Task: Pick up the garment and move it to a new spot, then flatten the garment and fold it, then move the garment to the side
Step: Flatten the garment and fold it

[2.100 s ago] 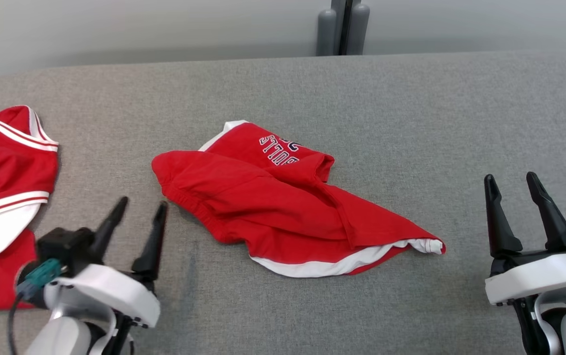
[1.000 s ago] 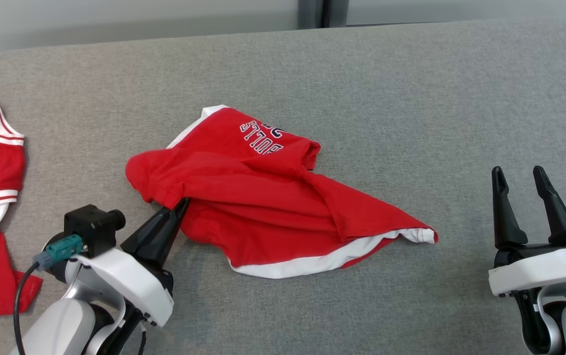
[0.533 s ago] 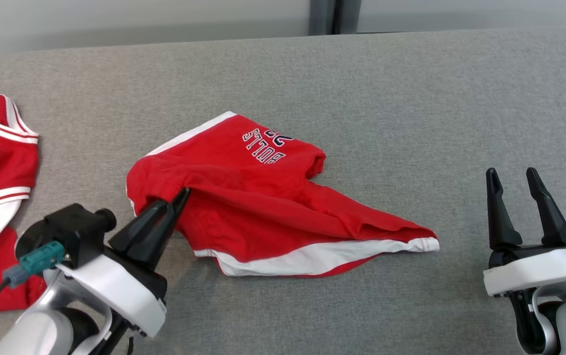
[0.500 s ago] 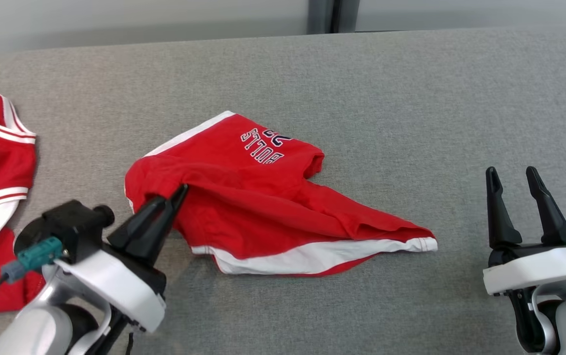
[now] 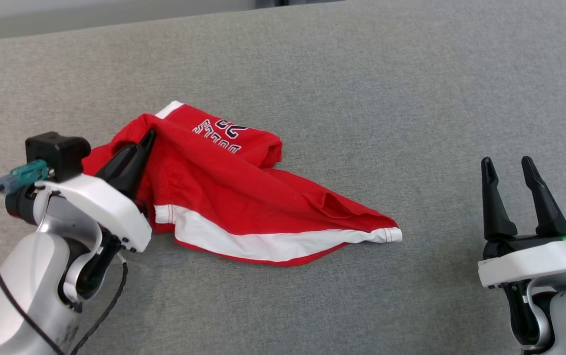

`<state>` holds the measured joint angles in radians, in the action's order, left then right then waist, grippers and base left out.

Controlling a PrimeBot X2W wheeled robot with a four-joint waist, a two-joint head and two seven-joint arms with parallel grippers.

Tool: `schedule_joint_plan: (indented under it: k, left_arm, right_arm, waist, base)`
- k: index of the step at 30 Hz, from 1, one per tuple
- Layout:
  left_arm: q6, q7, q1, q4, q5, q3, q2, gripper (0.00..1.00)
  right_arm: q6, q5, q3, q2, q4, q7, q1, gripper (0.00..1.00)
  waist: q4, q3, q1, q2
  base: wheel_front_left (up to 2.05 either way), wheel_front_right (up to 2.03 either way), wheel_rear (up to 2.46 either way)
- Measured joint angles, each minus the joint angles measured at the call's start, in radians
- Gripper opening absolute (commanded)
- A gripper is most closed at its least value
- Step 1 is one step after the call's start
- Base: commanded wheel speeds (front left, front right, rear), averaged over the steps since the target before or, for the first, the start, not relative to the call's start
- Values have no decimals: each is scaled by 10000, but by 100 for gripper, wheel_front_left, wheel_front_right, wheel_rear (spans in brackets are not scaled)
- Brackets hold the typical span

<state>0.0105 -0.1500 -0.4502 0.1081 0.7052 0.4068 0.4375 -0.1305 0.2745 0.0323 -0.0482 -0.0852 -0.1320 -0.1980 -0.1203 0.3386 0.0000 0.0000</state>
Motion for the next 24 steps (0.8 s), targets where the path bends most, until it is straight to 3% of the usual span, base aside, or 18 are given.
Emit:
schedule_joint_plan:
  k: [9,10,11,15,24]
  left_arm:
    - [-372,543,-1011,2397,-251,447,-731,0]
    - [-412,619,-1064,2556,-272,489,-790,24]
    - [-449,740,-1094,2656,-272,504,-857,98]
    - [-410,1264,-1064,2826,-520,637,-982,100]
    - [416,2562,369,1992,-658,180,-809,100]
  right_arm:
    - [0,52,-31,2,-117,-65,-165,100]
    - [0,50,-19,0,-125,-67,-171,100]
    - [-2,42,-8,0,-138,-69,-171,100]
    - [-2,-35,17,0,-155,-88,-171,100]
    - [0,-280,98,0,-132,65,-71,100]
  waist:
    - [-227,276,0,0]
    - [-213,266,0,0]
    - [-193,247,0,0]
    - [-78,91,0,0]
    - [340,-402,0,0]
  base:
    - [0,0,0]
    - [0,0,0]
    - [0,0,0]
    - [0,0,0]
    - [0,0,0]
